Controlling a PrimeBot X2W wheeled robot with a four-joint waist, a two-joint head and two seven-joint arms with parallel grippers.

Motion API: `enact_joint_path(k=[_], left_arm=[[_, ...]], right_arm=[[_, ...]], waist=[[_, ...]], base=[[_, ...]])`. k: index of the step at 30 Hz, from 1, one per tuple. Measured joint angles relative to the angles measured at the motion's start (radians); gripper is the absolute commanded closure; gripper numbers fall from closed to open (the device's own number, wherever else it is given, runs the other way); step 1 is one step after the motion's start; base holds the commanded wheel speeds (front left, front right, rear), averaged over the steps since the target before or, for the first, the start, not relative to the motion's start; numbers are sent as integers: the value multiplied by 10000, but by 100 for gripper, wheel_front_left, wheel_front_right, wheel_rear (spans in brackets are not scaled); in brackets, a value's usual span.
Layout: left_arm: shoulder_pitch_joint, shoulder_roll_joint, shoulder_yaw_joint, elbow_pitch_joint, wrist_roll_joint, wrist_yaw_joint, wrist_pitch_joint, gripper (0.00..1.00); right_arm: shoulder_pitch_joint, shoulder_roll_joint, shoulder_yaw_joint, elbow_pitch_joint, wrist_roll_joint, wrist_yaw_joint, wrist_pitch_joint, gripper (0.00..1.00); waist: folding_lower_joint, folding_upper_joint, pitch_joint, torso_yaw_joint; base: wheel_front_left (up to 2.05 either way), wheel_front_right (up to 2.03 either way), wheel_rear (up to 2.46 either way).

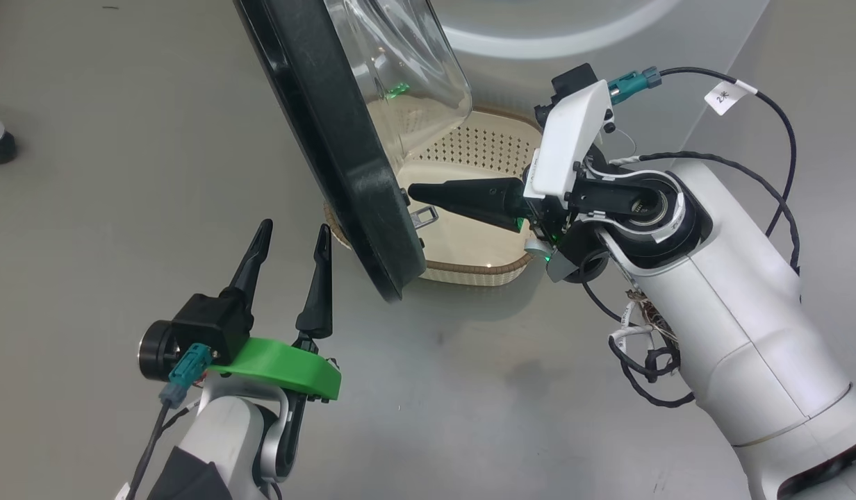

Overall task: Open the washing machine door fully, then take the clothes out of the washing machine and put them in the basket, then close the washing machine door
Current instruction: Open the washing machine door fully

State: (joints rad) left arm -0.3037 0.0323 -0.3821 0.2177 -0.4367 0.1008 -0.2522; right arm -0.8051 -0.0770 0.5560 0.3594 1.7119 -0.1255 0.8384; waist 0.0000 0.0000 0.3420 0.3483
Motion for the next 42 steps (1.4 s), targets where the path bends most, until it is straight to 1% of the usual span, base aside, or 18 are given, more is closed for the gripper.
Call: enact_joint_path(k=[1,4,7,12,15,19,24,29,34,37,39,42], left_arm=[[1,0,17,12,31,0,0,0],[11,0,115,61,180,4,0,0],[23,0,291,148,318,10,0,0],[174,0,485,309,531,12,0,0],[379,2,623,372,614,12,0,0],[617,6,788,493,924,12,0,0],[946,8,945,591,1060,12,0,0],[1257,46,1275,600,1122,12,0,0],[1543,171,1563,581,1149,10,0,0],[1685,190,1653,546,1204,6,0,0],[1725,188,1695,506,1216,-6,2,0],[1748,184,1753,474,1218,-25,0,0]], right_arm=[[-1,-67,71,-6,-257,46,-117,100],[-2,-644,491,-65,-1434,546,-508,100],[4,-1200,650,-84,-2278,1022,-997,100],[399,-1743,871,-161,-3555,1772,-2006,100],[825,-2077,947,-159,-4222,2077,-2692,100],[1186,-2470,1078,-219,-5325,2203,-3793,100],[1518,-3218,1363,-274,-7175,2209,-5386,100],[2085,-3574,1586,-353,-8633,2194,-6976,100],[2864,-3616,1455,-397,-9060,1653,-8230,100],[3280,-3611,1275,-399,-9160,1292,-8890,100],[3488,-3614,1106,-389,-9231,974,-9290,100],[3840,-3639,917,-395,-9323,648,-9867,100]], waist=[[0,0,-61,-29],[0,0,-263,-124],[0,0,-487,-245],[0,0,-918,-503],[0,0,-1208,-681],[-1,0,-1596,-959],[0,0,-2067,-1363],[-1,0,-2489,-1810],[-1,0,-2853,-2253],[0,0,-3010,-2514],[-1,1,-3085,-2676],[-1,0,-3157,-2872]], base=[[0,0,0],[0,0,0],[0,0,0],[0,0,0],[0,0,0],[0,0,0],[0,0,0],[0,0,0],[0,0,0],[0,0,0],[0,0,0],[0,0,0]])
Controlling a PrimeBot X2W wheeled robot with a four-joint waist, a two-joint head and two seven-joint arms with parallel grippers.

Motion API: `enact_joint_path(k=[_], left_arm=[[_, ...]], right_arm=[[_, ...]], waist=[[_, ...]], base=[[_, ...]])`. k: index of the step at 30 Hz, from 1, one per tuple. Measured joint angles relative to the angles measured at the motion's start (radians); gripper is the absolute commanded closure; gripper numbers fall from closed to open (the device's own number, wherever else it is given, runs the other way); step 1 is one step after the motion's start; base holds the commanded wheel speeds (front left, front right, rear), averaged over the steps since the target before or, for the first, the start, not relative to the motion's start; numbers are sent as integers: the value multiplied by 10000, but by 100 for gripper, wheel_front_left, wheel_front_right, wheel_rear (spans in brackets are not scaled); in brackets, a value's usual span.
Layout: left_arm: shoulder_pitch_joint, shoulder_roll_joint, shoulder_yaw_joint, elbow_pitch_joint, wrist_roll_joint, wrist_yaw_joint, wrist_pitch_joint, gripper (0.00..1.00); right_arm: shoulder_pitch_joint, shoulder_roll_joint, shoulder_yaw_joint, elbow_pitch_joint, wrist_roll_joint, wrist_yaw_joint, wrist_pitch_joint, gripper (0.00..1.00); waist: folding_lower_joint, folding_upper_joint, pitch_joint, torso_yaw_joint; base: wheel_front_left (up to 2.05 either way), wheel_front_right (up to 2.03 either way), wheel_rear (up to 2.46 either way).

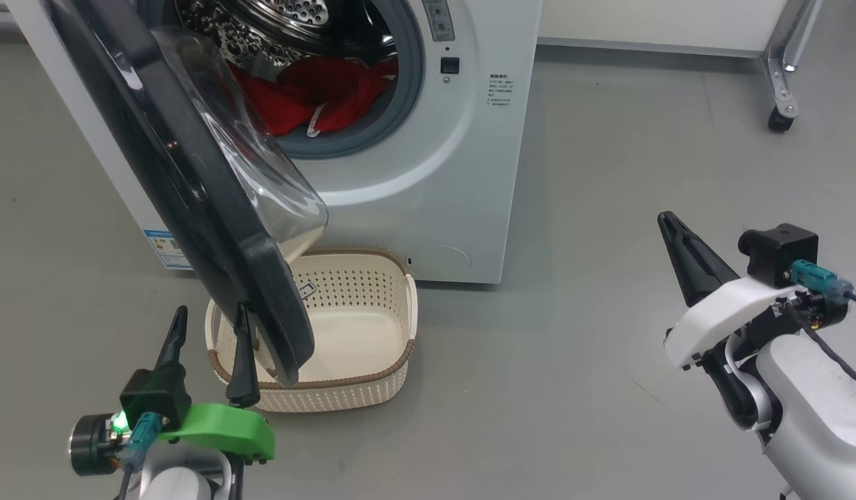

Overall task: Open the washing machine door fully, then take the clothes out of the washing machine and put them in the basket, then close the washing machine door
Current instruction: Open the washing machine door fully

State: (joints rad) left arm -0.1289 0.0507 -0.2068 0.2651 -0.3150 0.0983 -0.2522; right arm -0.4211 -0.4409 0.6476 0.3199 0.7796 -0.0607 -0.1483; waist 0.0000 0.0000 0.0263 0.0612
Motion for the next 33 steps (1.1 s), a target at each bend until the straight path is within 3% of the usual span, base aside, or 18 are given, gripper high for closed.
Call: enact_joint_path(k=[6,16,17,18,19,33], left_arm=[[15,-2,186,-44,4,-81,0,0],[62,-10,531,-151,88,-128,0,0],[63,-12,548,-151,96,-144,0,0],[63,-12,548,-151,96,-144,0,0],[67,-12,571,-153,100,-157,0,0],[371,-27,713,-130,199,-332,0,0]], right_arm=[[733,128,-299,-69,-79,-274,-1028,100],[1678,522,-514,-343,-533,-405,-1041,100],[1752,535,-520,-343,-629,-464,-1041,90],[1752,535,-520,-343,-629,-464,-1041,53],[1843,543,-556,-343,-807,-483,-1039,0],[2603,1200,-1753,-1285,-1958,-570,-1039,0]], waist=[[0,0,-15,-163],[0,0,43,-225],[0,0,46,-229],[0,0,46,-229],[0,0,47,-231],[0,0,33,-261]], base=[[0,0,0],[0,0,0],[0,0,0],[0,0,0],[0,0,0],[0,0,0]])
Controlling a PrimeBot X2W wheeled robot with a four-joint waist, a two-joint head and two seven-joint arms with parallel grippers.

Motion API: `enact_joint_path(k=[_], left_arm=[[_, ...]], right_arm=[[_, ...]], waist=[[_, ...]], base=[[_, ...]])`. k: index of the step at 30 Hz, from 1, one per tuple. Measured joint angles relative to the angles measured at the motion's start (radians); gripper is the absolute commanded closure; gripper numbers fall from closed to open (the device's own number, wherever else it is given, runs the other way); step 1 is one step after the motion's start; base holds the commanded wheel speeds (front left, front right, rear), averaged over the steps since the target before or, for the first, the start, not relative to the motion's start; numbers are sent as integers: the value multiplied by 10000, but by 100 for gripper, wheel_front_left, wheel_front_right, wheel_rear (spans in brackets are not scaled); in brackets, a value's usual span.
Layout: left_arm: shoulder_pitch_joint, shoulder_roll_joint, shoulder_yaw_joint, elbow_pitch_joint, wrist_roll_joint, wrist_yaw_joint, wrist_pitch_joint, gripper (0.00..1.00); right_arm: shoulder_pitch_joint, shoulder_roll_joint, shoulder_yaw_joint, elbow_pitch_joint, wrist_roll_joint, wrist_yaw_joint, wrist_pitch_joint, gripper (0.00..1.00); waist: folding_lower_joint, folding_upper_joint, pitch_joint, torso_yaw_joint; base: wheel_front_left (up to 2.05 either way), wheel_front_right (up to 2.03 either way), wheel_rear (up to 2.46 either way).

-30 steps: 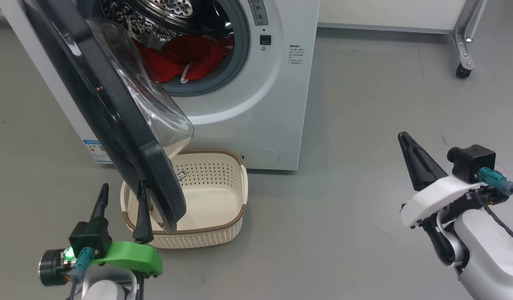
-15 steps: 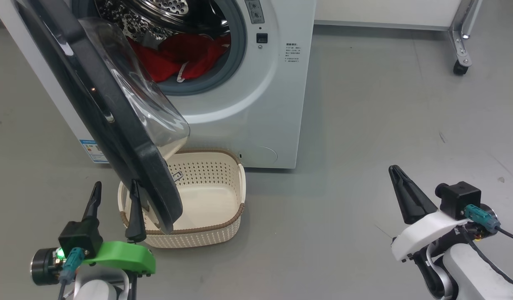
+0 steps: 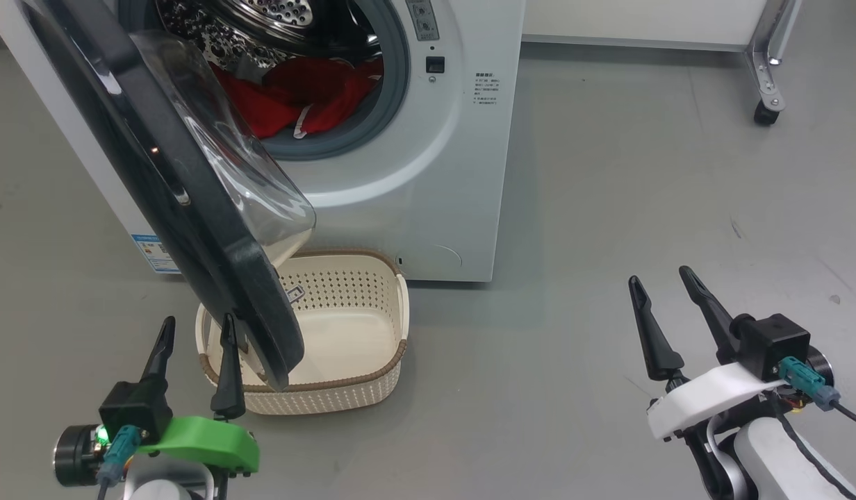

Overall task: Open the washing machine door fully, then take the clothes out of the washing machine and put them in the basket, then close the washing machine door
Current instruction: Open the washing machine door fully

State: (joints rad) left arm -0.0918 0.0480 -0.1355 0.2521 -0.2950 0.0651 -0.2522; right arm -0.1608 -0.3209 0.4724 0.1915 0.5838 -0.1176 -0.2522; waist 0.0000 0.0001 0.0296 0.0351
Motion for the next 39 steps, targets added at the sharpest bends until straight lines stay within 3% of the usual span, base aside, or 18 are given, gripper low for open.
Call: enact_joint_path(k=[39], left_arm=[[13,-52,138,435,79,-276,2,0]], right_arm=[[1177,690,-940,-568,-1304,140,0,0]], waist=[[0,0,-39,27]], base=[[0,0,0]])
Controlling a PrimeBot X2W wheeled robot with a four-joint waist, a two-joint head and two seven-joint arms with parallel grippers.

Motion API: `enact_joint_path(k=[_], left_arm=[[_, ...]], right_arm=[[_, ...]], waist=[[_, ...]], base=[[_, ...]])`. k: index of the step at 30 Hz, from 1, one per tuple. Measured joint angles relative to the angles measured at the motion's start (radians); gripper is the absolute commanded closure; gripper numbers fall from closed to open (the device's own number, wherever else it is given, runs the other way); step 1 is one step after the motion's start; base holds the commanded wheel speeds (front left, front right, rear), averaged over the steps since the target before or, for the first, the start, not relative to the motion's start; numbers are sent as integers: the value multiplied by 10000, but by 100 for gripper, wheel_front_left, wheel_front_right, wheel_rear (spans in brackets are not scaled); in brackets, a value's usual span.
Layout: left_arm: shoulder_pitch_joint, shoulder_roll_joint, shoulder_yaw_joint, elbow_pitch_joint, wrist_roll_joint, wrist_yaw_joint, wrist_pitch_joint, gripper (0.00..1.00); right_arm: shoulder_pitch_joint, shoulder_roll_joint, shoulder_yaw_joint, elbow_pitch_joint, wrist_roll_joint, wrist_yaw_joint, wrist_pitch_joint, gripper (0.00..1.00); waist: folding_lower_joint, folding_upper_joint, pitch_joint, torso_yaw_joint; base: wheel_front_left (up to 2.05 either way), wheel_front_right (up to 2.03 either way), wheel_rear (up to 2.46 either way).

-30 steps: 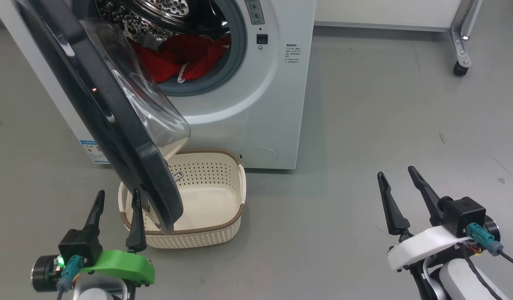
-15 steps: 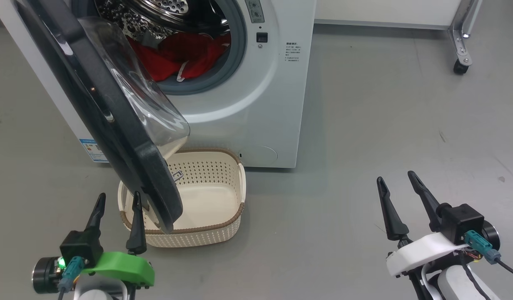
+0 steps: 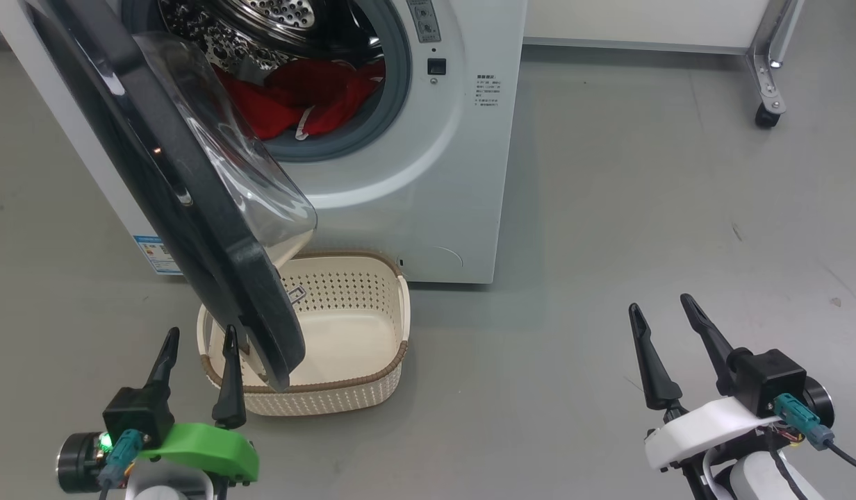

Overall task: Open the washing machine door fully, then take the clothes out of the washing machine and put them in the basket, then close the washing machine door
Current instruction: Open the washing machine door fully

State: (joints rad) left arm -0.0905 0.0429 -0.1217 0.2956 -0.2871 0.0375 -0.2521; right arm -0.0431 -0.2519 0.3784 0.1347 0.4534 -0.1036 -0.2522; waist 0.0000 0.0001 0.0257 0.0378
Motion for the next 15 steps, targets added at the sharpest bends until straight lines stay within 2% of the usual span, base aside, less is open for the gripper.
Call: enact_joint_path(k=[15], left_arm=[[23,-6,17,125,0,-71,0,0]], right_arm=[[165,211,-257,42,-171,234,0,0]], waist=[[0,0,-104,-14]], base=[[0,0,0]])
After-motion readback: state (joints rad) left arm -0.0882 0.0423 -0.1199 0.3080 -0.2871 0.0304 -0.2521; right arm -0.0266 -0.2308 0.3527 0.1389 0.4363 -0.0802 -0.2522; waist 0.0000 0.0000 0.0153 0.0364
